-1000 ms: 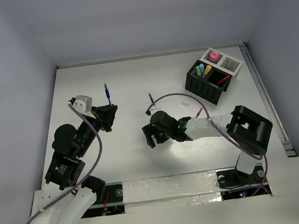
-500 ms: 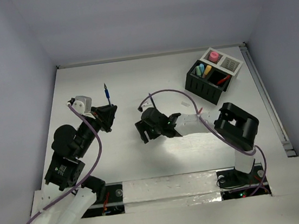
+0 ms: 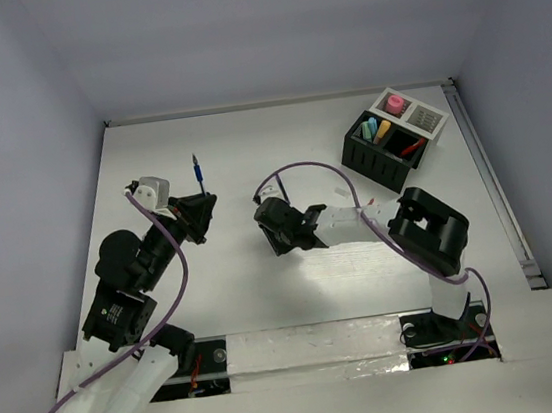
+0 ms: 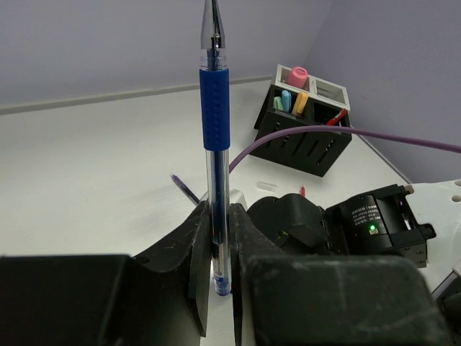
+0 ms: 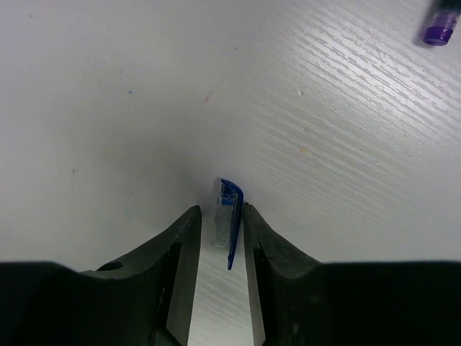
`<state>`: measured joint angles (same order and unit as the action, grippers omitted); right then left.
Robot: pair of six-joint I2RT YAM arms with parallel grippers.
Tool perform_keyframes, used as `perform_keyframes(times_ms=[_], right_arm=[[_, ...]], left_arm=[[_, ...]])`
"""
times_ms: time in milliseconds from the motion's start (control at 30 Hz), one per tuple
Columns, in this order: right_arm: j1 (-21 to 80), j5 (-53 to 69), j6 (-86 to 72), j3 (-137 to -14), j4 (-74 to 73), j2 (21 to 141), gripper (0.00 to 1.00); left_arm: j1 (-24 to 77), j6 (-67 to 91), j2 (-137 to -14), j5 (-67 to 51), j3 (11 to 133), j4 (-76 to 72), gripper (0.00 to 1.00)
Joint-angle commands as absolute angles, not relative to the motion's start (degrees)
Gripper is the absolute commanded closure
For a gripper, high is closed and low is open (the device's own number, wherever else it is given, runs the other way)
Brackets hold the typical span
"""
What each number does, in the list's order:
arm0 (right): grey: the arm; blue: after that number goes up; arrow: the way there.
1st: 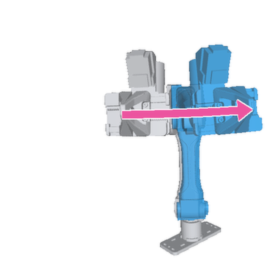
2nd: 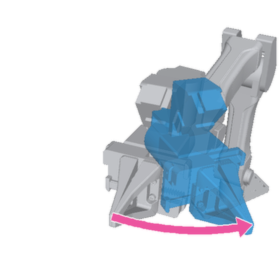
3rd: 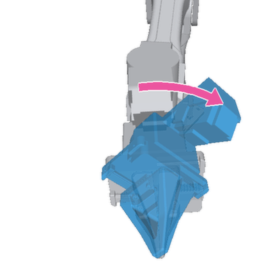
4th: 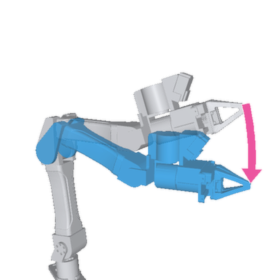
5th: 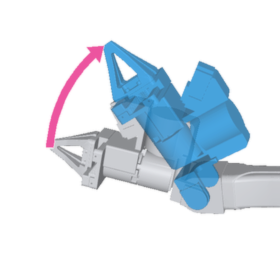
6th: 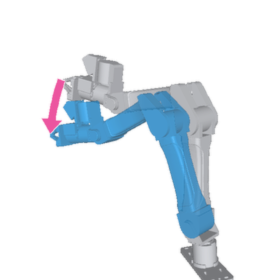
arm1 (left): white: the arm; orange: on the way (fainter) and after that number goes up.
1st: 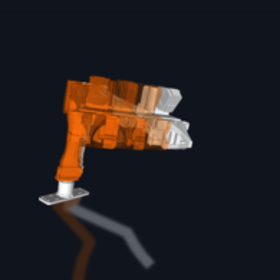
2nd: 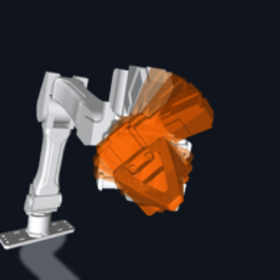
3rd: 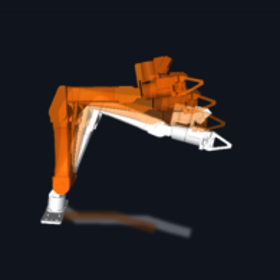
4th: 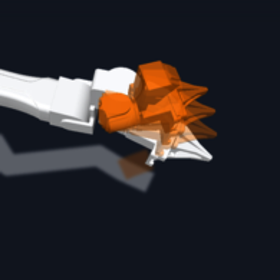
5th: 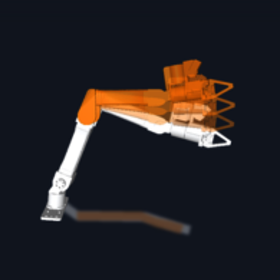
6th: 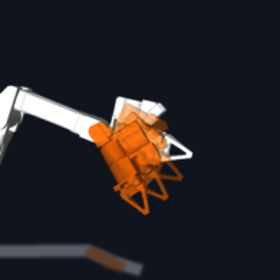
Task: Sort the stationery into containers
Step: Pick up the pen cap from the center of the board.
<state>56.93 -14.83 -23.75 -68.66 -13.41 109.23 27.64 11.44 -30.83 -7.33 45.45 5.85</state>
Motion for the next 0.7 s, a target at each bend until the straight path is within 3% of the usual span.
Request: perform_keyframes(times_ms=[0, 133, 233, 433, 667], right_arm=[[56.87, -16.52, -23.47, -69.87, -18.89, 110.92, 0.69], [56.87, -16.35, -22.77, -70.84, -20.04, 111.97, 0.80], [56.87, -16.79, -21.89, -71.37, -20.30, 112.50, 1.00], [55.55, -14.86, -22.41, -65.23, -11.28, 104.35, 1.00], [52.21, -13.97, -24.26, -52.13, 5.52, 79.50, 1.00]], left_arm=[[27.42, 11.34, -30.59, -8.53, 45.35, 3.08, 1.00], [27.42, 11.86, -30.67, -8.70, 45.26, 2.90, 1.00], [27.42, 12.92, -31.20, -9.40, 45.18, 2.55, 1.00], [27.42, 17.31, -32.61, -13.44, 44.30, 0.35, 1.00], [27.42, 26.08, -32.52, -22.40, 37.37, -11.40, 1.00]])
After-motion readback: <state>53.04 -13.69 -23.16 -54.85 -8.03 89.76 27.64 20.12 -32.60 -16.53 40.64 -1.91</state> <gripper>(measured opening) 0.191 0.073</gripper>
